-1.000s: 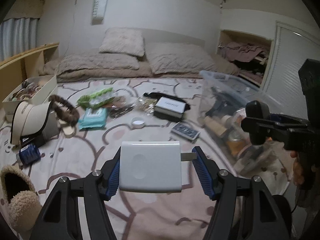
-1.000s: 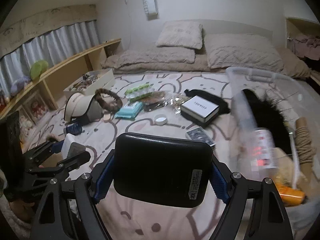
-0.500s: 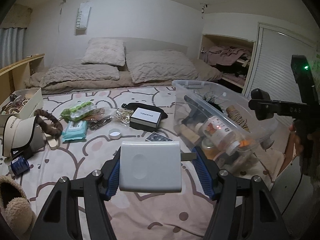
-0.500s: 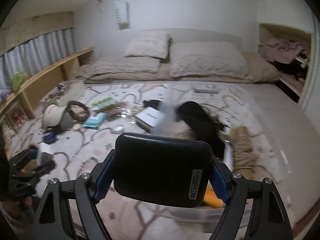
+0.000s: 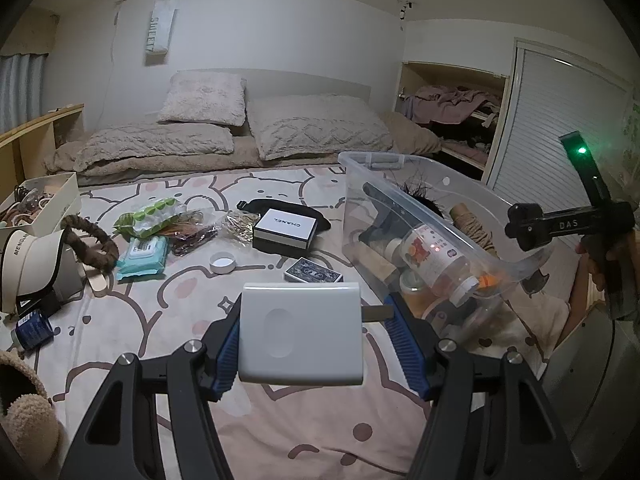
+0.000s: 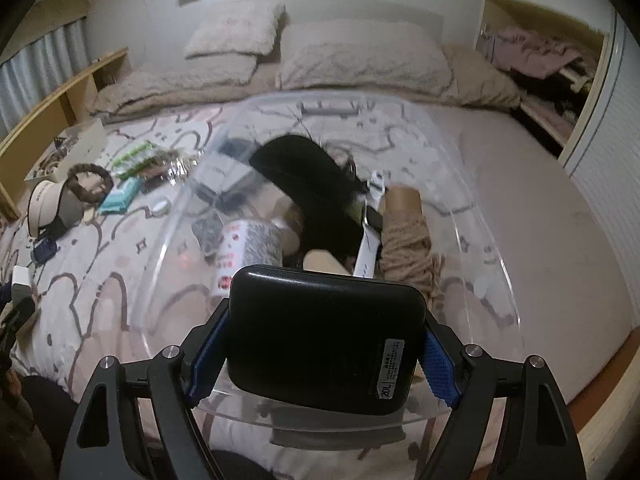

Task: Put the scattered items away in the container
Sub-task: 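Carry both held items over the clear plastic box with both grippers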

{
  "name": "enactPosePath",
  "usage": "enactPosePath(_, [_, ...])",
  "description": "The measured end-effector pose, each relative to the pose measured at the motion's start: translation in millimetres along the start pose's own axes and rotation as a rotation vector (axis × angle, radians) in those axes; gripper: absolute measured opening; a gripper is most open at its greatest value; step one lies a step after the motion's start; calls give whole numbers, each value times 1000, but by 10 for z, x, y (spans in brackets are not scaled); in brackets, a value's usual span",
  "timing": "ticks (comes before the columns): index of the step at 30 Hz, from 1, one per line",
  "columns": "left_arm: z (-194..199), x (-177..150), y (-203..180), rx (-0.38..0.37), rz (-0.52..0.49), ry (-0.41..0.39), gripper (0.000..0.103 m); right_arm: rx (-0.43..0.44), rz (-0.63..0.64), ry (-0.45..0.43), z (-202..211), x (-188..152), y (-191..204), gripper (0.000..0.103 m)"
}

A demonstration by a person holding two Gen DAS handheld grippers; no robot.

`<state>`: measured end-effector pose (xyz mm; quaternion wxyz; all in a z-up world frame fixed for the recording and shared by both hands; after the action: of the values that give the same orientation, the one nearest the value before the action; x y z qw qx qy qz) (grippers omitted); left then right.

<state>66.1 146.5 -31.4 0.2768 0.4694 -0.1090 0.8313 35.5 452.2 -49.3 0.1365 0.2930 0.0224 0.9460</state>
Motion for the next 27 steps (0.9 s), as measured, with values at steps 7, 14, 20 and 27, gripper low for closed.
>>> enactPosePath(7, [4,22,-21,0,-5,-1,66,-13,-17,148,-158,-31,-34,83])
enactPosePath(14, [5,24,-23,-4,-4,-2,66,-26,62,152,-44,-79,67,83])
enactPosePath(20, [11,72,-87,-17,-15,-5,66,-22,52,131,13,-36,73,83])
enactPosePath(27, [-46,183,-153,-45,-14,-11,66,12,56,101,63,-51,79,83])
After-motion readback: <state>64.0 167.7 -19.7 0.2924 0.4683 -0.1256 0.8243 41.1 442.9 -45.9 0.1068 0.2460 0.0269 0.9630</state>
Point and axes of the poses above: each gripper's, at about its wrist camera, not at the fingertips, and z roughly against the way its jaws point, y to its left, x to its top, the point moved 5 cm from there along -z, roughly the way its jaws point, and after that the axes turned 14 degrees about -z, right-handed, at the moved point
